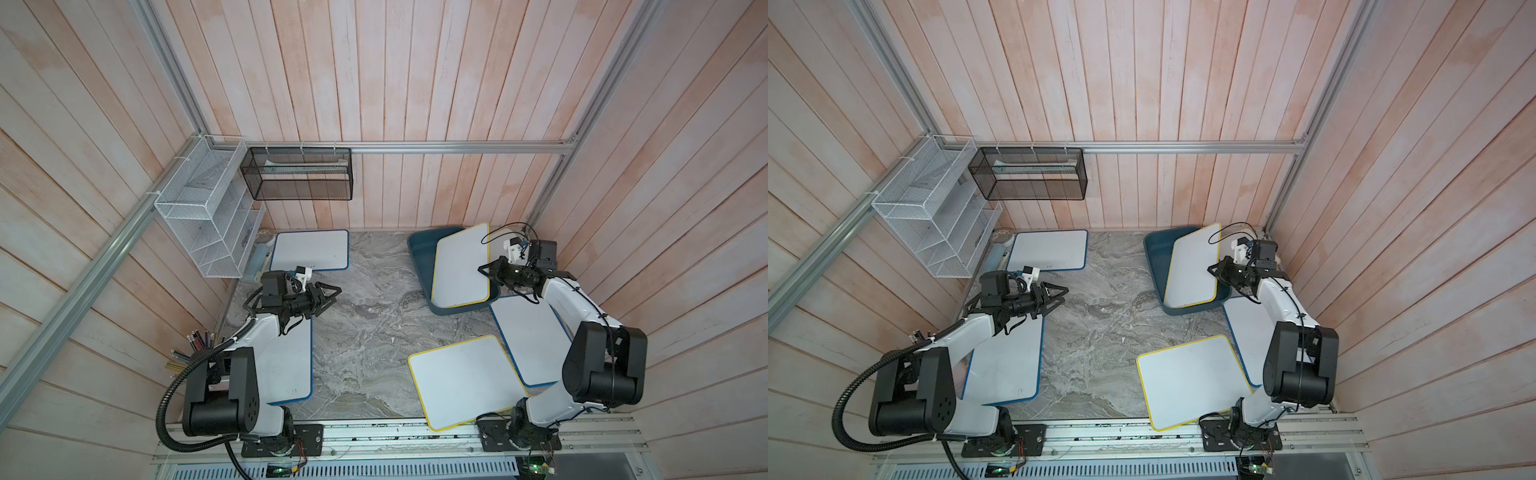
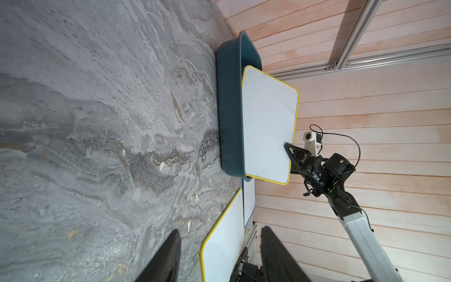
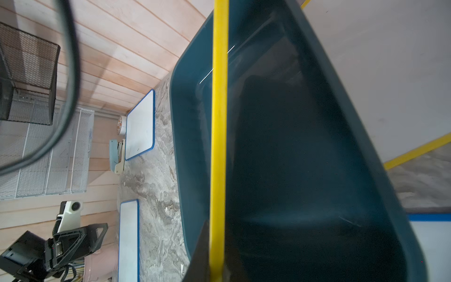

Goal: Put the whiteboard into the storage box
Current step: Place the whiteboard in the storage box.

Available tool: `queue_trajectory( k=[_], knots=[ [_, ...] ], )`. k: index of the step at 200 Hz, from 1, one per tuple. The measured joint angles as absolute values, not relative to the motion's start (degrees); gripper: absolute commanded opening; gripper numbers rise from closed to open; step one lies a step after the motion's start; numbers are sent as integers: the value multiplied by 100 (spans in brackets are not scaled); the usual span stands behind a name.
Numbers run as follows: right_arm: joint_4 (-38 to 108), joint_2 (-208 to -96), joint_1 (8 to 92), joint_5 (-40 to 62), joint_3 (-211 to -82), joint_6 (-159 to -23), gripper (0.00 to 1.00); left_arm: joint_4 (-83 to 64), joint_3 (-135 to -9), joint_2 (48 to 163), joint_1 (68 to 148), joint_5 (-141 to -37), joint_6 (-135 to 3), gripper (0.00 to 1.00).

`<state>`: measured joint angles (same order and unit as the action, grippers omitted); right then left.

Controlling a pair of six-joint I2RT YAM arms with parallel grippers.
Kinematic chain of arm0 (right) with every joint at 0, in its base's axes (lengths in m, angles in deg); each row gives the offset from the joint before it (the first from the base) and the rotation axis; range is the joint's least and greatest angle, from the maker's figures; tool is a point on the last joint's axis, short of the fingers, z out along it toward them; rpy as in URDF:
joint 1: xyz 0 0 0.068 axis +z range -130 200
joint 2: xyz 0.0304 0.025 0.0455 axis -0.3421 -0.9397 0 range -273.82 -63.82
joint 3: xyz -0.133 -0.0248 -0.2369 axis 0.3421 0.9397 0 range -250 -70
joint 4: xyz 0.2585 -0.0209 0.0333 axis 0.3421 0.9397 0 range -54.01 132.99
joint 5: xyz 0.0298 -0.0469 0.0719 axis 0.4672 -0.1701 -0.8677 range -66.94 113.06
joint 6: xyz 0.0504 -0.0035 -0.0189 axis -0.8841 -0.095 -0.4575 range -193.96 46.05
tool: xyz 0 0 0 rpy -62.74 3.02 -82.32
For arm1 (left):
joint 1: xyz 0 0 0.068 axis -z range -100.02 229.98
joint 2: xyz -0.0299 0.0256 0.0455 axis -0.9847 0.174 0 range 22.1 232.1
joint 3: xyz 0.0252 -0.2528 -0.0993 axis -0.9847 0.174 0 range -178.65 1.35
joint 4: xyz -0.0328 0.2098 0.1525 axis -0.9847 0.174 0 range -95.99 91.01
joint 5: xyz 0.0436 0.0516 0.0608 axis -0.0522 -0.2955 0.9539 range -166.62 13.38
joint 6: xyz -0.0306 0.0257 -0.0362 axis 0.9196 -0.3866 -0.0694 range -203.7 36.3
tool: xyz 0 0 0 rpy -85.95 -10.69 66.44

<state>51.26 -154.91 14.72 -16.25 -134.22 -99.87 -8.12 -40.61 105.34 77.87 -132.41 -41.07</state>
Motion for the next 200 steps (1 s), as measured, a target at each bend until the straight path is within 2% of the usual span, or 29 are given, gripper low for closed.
queue_trajectory(
  k=[57,104,162,181,200],
  knots=[
    [4890,-15786,2073,-1643,-13422,-10242,0,-814,-4131,10567,7903,-13165,-4148,55],
    [4346,-16343,2235,-1933,-13436,-10625,0,-808,-4131,10567,7903,-13163,-4220,54],
    [4166,-16992,2657,-2073,-14006,-10747,0,-766,-4131,10567,7903,-13160,-4258,54],
    [4348,-17058,2814,-1949,-14229,-10708,11,-762,-4131,10567,7903,-13158,-4260,54],
    [4614,-17065,2941,-1619,-14463,-10535,17,-744,-4131,10567,7903,-13158,-4262,54]
  ],
)
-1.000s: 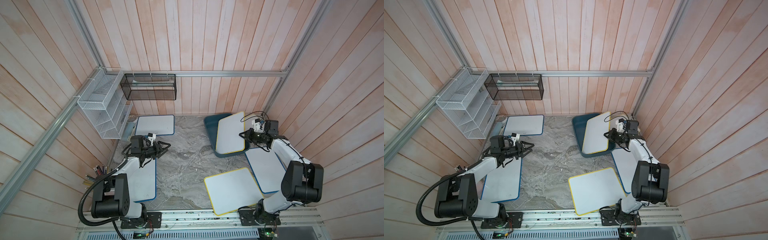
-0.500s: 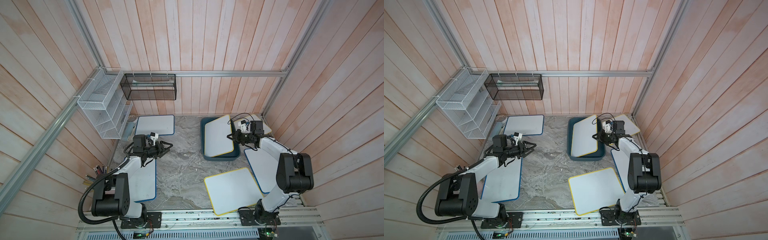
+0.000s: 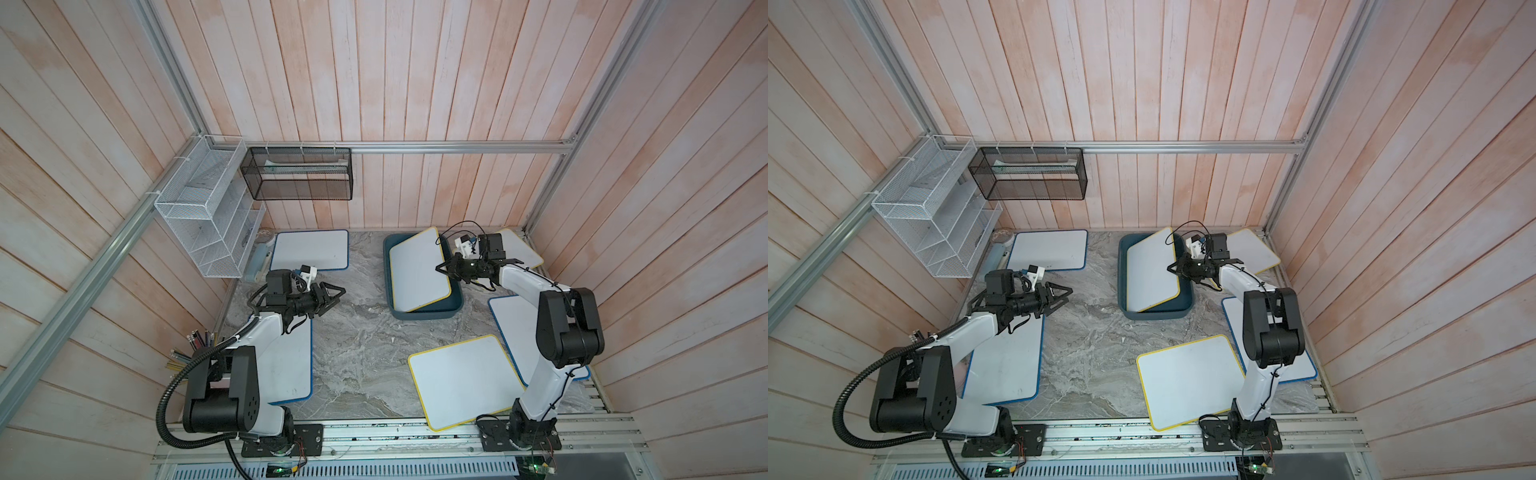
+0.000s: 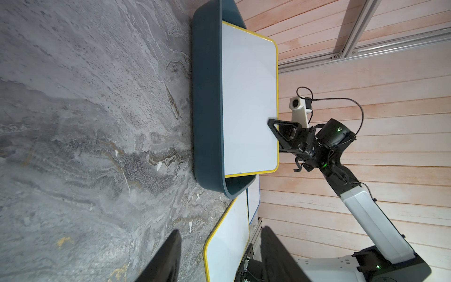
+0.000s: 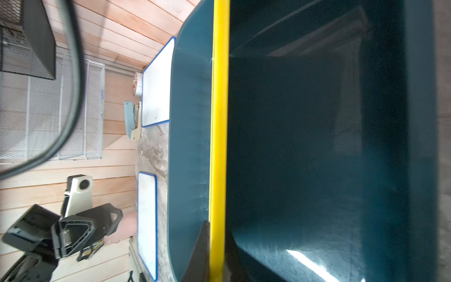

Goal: Put the whiteboard into the storage box
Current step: Place the whiteboard in the storage box.

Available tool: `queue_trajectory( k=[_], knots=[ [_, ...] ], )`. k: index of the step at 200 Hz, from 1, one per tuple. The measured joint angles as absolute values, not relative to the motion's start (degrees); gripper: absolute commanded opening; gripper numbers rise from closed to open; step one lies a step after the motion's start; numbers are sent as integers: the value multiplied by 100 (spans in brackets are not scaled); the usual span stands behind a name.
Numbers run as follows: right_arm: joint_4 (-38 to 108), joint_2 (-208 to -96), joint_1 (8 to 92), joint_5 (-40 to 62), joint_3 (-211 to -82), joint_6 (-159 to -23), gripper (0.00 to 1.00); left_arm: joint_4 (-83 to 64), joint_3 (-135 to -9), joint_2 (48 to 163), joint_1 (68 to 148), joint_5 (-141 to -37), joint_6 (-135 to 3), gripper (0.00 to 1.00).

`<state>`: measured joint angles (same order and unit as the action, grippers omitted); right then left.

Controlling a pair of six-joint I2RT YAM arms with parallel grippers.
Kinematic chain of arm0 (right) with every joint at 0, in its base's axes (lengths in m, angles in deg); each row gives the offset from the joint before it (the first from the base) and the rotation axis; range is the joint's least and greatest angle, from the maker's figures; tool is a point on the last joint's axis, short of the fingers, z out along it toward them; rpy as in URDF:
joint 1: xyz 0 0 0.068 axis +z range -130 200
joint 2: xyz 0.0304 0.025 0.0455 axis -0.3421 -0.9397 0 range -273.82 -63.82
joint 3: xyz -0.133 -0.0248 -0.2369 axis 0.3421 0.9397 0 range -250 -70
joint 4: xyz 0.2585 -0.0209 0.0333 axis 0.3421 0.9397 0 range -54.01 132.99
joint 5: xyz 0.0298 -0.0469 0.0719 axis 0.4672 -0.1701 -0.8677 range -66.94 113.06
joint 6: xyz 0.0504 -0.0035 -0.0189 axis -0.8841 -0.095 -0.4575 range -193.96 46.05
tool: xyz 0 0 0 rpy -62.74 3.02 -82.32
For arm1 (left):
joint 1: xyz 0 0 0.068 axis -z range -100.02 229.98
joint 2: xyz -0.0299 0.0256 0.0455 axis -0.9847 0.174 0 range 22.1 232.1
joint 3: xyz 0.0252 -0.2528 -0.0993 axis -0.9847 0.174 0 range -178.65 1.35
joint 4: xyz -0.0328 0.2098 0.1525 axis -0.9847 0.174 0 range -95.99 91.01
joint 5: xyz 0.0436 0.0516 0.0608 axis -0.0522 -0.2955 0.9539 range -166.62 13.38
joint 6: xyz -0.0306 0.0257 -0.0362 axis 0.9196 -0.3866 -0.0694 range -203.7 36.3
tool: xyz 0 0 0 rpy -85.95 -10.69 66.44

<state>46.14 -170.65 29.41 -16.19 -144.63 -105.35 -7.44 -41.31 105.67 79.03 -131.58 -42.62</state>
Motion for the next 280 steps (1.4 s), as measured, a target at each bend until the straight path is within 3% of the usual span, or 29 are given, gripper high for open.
queue_trajectory(
  k=[69,111,144,172,201,240,280],
  knots=[
    [5392,-17736,3453,-782,-15905,-10210,19,-720,-4131,10600,7905,-13160,-4277,54],
    [5653,-17972,3560,-537,-15984,-10177,21,-587,-4131,10598,7905,-13066,-4373,54],
    [6031,-17976,3560,-132,-16240,-10035,27,-591,-4131,10600,7905,-13049,-4367,54],
    [6444,-17976,3562,274,-16692,-9860,41,-666,-4131,10598,7920,-13029,-4352,54],
    [6752,-17937,3579,764,-17118,-9685,44,-685,-4131,10598,7960,-13029,-4347,54],
    [6925,-17355,3601,1164,-16854,-9617,44,-694,-4131,10580,7986,-13034,-4362,54],
    [6669,-15998,3813,1157,-15368,-9707,44,-690,-4131,10545,8298,-13036,-4507,54]
  ],
)
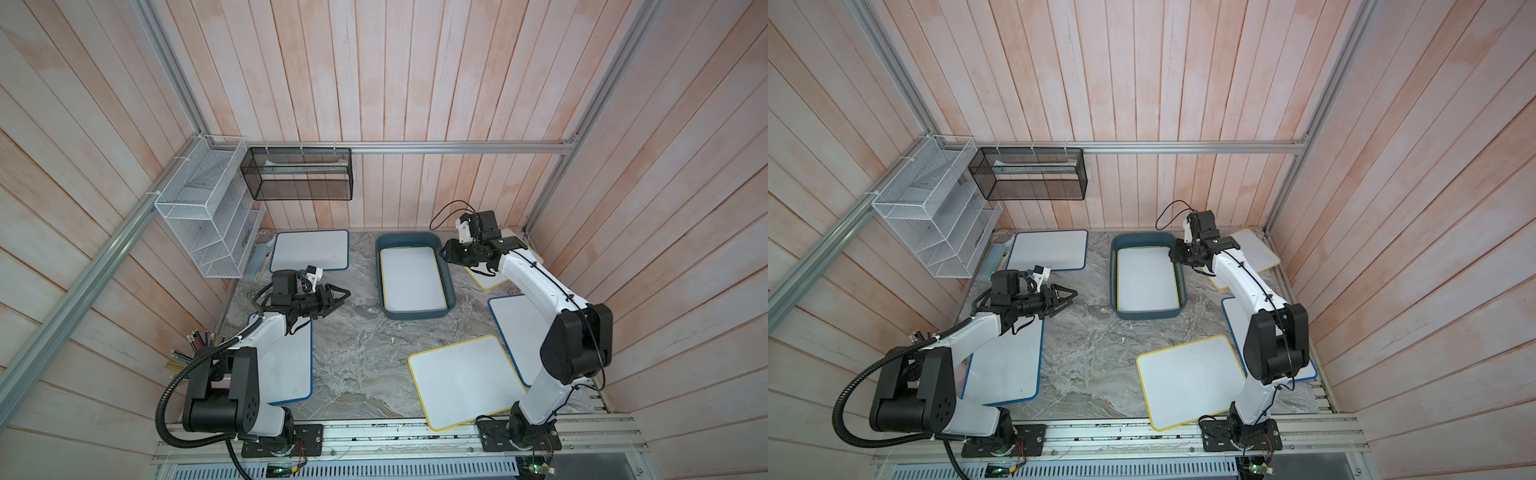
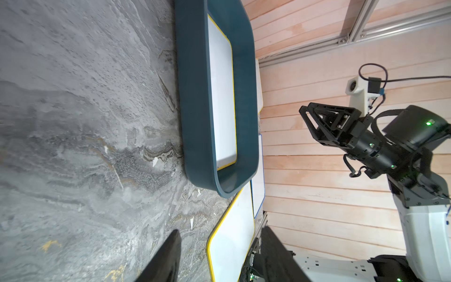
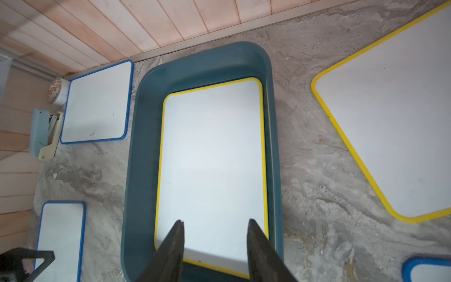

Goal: Put the whiteboard into the storage box
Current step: Place the whiteboard in the storage box, then move the whiteboard to the center of the board.

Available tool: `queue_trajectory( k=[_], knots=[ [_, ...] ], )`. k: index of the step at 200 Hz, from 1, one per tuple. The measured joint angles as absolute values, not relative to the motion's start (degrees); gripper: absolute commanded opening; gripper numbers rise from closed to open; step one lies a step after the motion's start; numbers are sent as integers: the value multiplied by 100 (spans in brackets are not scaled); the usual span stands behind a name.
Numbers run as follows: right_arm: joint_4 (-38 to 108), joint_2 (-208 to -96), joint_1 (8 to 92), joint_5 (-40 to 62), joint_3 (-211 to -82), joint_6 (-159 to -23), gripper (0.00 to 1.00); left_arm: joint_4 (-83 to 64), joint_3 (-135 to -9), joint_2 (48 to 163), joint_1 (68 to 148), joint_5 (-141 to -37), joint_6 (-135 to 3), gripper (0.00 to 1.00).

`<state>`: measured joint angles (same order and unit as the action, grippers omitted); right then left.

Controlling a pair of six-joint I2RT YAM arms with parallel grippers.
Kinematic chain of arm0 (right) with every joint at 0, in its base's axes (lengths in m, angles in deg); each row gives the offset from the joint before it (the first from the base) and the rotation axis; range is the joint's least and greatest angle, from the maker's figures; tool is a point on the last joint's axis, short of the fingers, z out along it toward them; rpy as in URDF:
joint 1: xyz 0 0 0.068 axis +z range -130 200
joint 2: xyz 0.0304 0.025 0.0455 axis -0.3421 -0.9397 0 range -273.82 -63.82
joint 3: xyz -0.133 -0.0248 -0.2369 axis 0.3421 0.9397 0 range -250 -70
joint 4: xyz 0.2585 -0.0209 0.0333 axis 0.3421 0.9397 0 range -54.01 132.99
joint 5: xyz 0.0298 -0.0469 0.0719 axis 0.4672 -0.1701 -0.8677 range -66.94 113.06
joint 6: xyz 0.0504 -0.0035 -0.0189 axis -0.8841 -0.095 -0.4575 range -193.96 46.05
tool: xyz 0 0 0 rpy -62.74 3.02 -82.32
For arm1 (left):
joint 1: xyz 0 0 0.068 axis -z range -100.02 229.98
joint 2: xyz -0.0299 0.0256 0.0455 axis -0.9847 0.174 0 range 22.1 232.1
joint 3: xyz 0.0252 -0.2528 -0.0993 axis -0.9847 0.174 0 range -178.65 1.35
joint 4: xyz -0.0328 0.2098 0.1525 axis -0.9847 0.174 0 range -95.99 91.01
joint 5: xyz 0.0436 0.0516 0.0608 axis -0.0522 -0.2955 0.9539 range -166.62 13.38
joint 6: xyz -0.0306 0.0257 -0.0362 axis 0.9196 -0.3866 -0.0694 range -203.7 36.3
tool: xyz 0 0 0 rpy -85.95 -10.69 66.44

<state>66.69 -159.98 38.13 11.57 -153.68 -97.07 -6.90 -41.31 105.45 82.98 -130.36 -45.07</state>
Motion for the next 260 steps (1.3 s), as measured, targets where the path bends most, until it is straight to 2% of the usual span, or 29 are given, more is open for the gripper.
queue_trajectory(
  k=[54,98,137,181,260],
  knots=[
    [6247,-14343,4725,930,-13051,-10387,43,-1140,-3582,9992,8596,-12968,-4550,54],
    [6004,-13379,5791,873,-12074,-11342,43,-1590,-3151,9509,9229,-12824,-4480,55],
    [5845,-13060,6379,1100,-11042,-12188,43,-1708,-2998,9612,9566,-12765,-4480,55],
    [5515,-13004,6438,1352,-10028,-12708,43,-2023,-2740,9616,9627,-12693,-4218,55],
    [4879,-13351,6445,2180,-9917,-12839,42,-2224,-2740,9616,9726,-12559,-4102,54]
  ],
)
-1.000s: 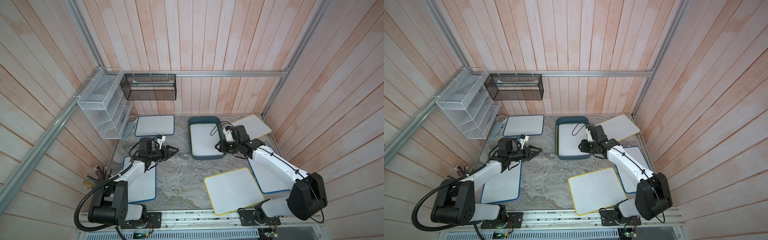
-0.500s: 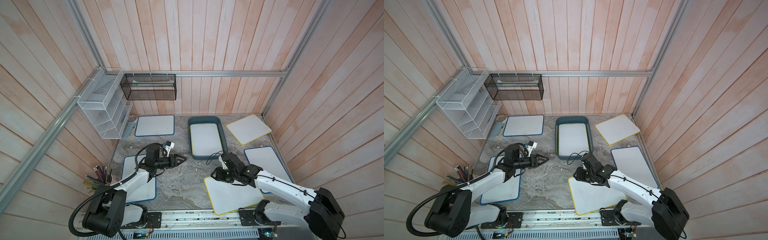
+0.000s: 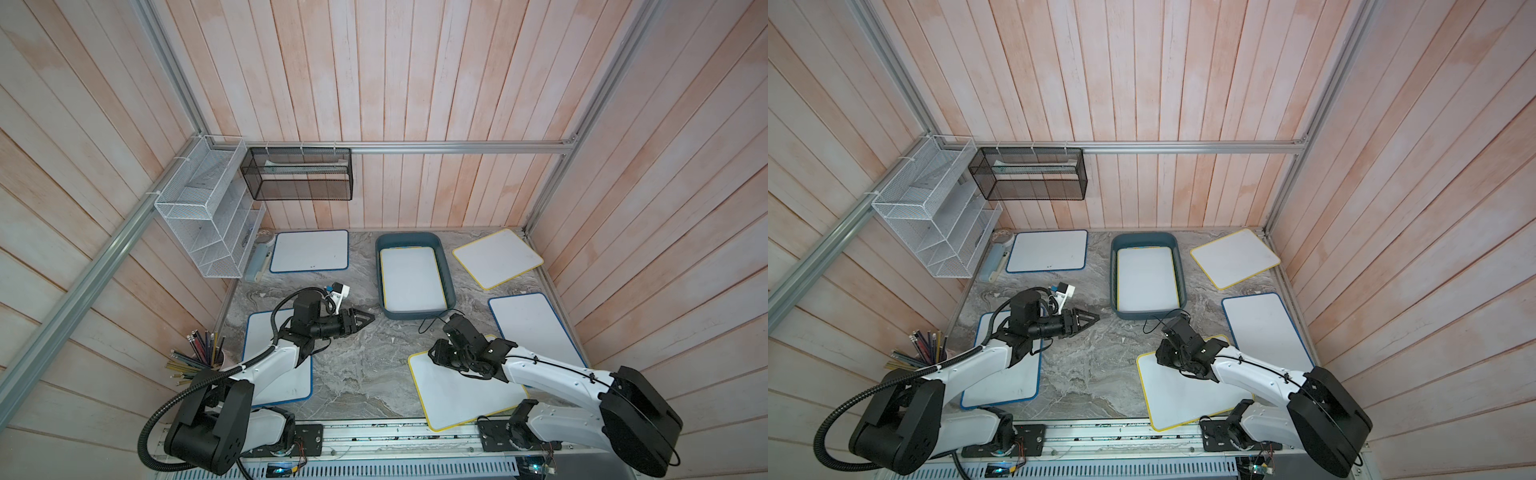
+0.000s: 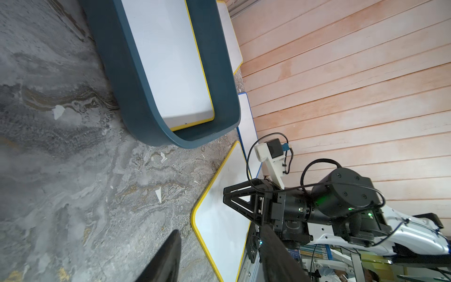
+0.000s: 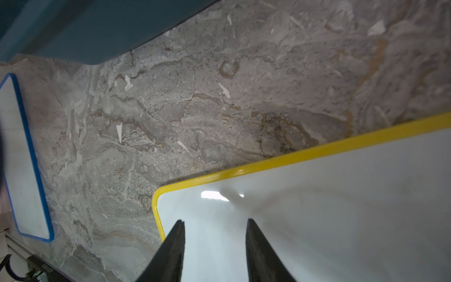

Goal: Put the whiteboard into the storage box
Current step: Move the whiteboard to the center of the board.

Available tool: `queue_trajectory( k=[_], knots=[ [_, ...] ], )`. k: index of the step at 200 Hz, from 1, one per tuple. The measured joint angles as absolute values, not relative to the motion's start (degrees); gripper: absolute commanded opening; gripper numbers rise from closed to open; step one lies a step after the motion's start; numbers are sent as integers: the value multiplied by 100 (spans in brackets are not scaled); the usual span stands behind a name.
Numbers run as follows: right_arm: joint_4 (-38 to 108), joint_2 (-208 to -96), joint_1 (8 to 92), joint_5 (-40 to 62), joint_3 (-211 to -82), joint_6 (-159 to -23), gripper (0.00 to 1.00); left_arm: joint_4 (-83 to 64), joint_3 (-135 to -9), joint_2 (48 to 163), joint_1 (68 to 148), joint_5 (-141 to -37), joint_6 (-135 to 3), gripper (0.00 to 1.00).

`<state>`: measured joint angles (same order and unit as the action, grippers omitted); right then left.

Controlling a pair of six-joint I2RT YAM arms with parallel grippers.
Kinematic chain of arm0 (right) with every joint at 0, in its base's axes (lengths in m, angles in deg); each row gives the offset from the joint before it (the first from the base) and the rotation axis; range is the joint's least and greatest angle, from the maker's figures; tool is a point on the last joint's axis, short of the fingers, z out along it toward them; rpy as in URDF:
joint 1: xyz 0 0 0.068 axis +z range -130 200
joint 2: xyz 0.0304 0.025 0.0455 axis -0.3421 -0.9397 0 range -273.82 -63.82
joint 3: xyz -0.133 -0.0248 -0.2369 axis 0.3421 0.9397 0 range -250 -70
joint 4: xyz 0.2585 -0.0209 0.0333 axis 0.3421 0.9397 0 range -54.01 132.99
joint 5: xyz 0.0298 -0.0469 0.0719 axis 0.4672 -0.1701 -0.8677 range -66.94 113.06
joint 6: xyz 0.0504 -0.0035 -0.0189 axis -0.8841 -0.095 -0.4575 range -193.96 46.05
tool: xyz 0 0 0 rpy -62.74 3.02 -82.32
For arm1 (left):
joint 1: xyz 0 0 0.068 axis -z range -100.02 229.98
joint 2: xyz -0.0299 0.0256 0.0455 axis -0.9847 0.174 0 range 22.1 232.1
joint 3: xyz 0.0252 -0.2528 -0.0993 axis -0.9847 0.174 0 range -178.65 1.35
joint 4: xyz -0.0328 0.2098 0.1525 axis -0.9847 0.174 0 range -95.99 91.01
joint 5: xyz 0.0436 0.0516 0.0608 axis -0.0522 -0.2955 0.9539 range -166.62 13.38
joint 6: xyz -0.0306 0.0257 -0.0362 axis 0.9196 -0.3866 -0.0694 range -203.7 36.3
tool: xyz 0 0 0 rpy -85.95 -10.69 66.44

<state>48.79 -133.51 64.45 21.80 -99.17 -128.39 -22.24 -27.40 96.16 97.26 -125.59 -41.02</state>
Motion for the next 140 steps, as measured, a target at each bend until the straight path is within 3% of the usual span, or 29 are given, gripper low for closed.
queue_trajectory(
  k=[140],
  knots=[
    [3349,-15041,6445,2971,-10577,-12378,42,-2357,-2740,9704,9726,-12561,-4076,54]
  ],
)
